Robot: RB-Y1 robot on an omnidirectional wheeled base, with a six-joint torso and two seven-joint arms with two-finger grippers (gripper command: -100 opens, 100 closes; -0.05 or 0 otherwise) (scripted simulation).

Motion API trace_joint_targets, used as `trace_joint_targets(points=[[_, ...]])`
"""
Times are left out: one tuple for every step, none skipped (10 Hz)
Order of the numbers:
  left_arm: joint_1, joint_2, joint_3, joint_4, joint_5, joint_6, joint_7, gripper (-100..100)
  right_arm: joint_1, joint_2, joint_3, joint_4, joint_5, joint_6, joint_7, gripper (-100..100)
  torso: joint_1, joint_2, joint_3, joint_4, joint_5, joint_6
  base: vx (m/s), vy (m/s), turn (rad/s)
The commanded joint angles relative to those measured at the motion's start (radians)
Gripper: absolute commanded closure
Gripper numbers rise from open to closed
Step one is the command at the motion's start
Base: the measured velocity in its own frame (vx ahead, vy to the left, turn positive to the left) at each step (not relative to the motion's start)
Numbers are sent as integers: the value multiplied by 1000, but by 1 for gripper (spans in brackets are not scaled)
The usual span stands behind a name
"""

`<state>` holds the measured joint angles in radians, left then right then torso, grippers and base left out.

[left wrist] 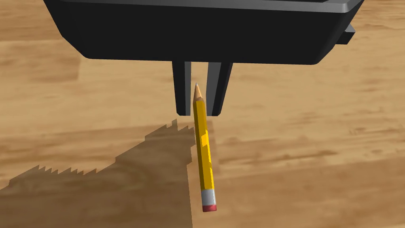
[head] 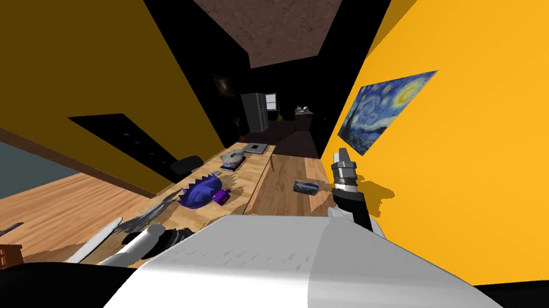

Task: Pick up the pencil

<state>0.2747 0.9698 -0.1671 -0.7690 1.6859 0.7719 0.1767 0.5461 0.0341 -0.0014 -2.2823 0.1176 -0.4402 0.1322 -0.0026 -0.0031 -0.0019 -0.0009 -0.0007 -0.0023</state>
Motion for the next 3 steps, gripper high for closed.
trace_joint_targets(points=[[16, 28, -6, -23, 18, 11, 11, 100, 0, 0, 0, 0, 0, 0, 0, 0, 0, 0, 0, 0, 0, 0, -17, -42, 1], [4, 17, -2, -4, 13, 10, 0, 100, 0, 0, 0, 0, 0, 0, 0, 0, 0, 0, 0, 0, 0, 0, -7, -16, 5], [4, 19, -2, -4, 15, 12, 0, 0, 0, 0, 0, 0, 0, 0, 0, 0, 1, 0, 0, 0, 1, 0, 0, 0, 0]])
